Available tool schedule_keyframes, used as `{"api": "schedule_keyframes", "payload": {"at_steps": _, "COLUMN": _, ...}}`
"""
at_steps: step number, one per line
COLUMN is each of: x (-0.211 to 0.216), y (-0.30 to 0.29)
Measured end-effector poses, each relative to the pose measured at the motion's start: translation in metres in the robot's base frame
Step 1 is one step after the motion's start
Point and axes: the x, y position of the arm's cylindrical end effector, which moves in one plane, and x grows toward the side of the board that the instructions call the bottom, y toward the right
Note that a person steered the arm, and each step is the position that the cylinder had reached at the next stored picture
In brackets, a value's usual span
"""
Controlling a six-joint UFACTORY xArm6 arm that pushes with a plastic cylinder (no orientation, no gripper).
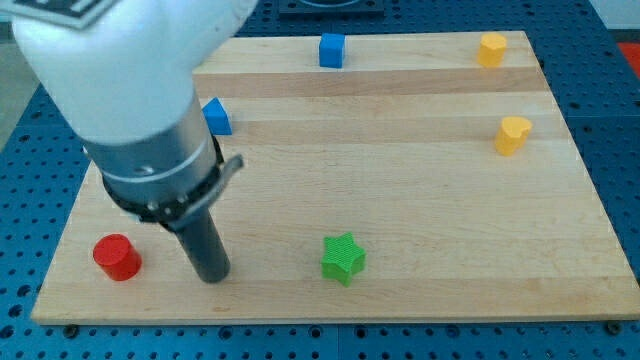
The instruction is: Move the blue triangle slightly up
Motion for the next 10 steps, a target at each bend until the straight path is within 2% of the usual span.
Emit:
{"api": "schedule_keyframes", "payload": {"at_steps": 2, "x": -0.068, "y": -0.007}}
{"api": "schedule_keyframes", "payload": {"at_steps": 5, "x": -0.144, "y": -0.007}}
{"api": "schedule_keyframes", "payload": {"at_steps": 10, "x": -0.208, "y": -0.044}}
